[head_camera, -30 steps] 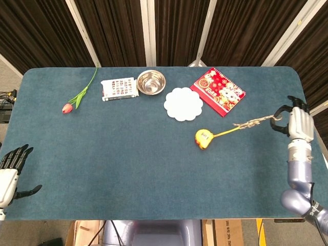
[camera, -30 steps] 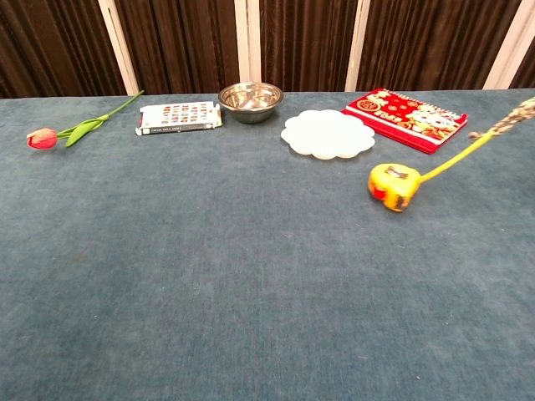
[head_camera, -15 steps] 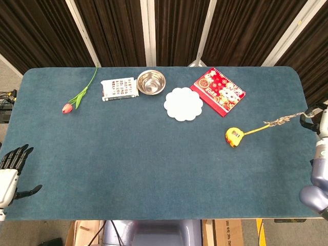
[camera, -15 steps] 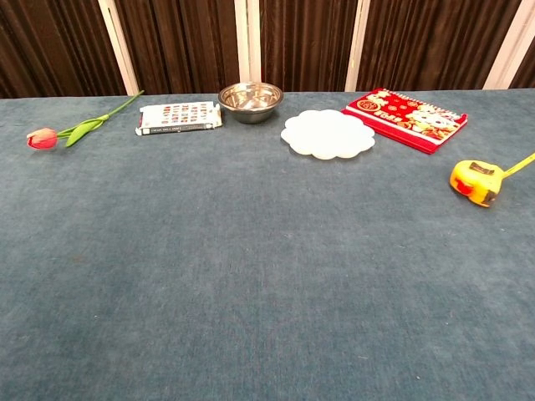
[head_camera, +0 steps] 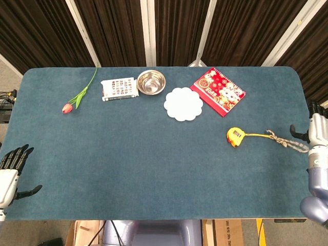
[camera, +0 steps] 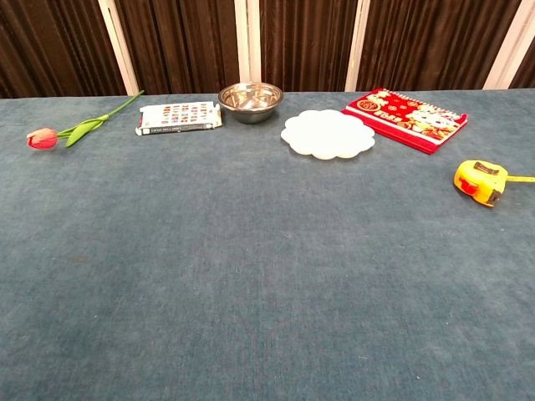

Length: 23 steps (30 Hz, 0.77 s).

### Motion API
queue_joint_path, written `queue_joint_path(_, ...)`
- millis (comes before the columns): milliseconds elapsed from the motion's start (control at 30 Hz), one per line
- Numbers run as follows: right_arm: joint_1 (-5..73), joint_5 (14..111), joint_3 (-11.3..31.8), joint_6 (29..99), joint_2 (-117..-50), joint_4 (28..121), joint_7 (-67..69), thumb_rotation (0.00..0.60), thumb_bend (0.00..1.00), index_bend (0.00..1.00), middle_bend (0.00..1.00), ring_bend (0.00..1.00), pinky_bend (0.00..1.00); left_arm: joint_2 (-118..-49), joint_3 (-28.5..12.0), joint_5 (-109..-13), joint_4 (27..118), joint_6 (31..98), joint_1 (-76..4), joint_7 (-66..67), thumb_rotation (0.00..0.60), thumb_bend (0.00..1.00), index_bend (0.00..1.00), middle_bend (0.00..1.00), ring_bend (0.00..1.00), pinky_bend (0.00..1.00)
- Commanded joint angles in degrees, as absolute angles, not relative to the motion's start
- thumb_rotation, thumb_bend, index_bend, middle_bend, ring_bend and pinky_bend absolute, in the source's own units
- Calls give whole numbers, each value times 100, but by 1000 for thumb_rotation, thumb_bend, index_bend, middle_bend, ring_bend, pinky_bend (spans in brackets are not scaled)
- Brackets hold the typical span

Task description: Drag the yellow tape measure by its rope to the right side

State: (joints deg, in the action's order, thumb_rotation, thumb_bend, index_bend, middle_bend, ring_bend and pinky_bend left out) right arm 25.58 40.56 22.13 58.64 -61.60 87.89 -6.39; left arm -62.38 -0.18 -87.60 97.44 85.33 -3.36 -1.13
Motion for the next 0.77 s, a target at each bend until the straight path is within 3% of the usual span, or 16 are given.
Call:
queue_joint_path(33,2356,4534,2099,6214,-6058,9280,-464,600,387,0,0,0,0,-6231,-10,-8777,9749,8540,-333,-112,600,0,0,0,0,0)
queue_joint_path(300,1476,6543,1236,7270,-5906,10410,-39,600,387,0,0,0,0,-6194,40,-8900,9740,8602,-306,-64,600,0,0,0,0,0)
queue_joint_path(533,695,8319,187,8179,-6075,10310,15,600,355,0,0,0,0,-6179,83,-8972,9716,8631,-284,135,600,0,0,0,0,0)
queue_joint_path(767,454,8846,65,8685,-6422,9757,115,600,355,0,0,0,0,-6216,69,-8947,9699,8636,-279,193,600,0,0,0,0,0)
